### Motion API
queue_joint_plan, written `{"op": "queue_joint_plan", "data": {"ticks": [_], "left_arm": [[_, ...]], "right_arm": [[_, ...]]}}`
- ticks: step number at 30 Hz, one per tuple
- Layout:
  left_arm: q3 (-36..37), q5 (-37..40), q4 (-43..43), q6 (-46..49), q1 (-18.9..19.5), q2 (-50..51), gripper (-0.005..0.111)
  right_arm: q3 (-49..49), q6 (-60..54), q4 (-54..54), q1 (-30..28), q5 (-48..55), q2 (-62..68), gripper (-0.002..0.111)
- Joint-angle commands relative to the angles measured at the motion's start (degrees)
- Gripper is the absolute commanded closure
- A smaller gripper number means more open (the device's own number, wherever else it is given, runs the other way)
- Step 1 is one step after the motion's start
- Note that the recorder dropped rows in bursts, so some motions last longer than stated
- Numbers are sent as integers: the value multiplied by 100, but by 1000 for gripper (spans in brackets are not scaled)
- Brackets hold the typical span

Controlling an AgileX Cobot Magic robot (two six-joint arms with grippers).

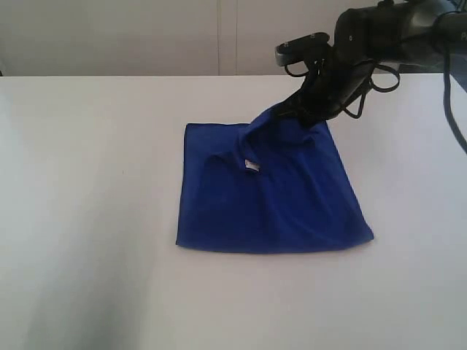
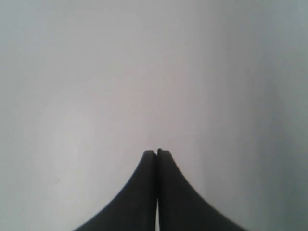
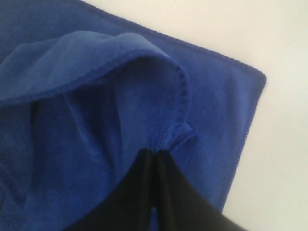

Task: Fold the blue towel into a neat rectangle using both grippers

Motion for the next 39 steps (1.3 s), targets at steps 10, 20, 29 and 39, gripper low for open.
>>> {"op": "queue_joint_plan", "data": {"ticks": [10, 20, 29, 39], "left_arm": [[-1097, -1361, -2398, 1794, -1554, 1993, 107], [-2754, -2753, -2137, 1794, -3133, 4966, 107], [-4573, -2346, -926, 1909, -3597, 6441, 107], [-5785, -1753, 1088, 1878, -3955, 7396, 107]], "right_arm": [[-20, -60, -53, -57, 133, -71, 108], [-20, -60, -120, -69, 185, -71, 108], [-20, -60, -146, -201, 209, -71, 108], [-20, -60, 0, -317, 130, -71, 108]]}}
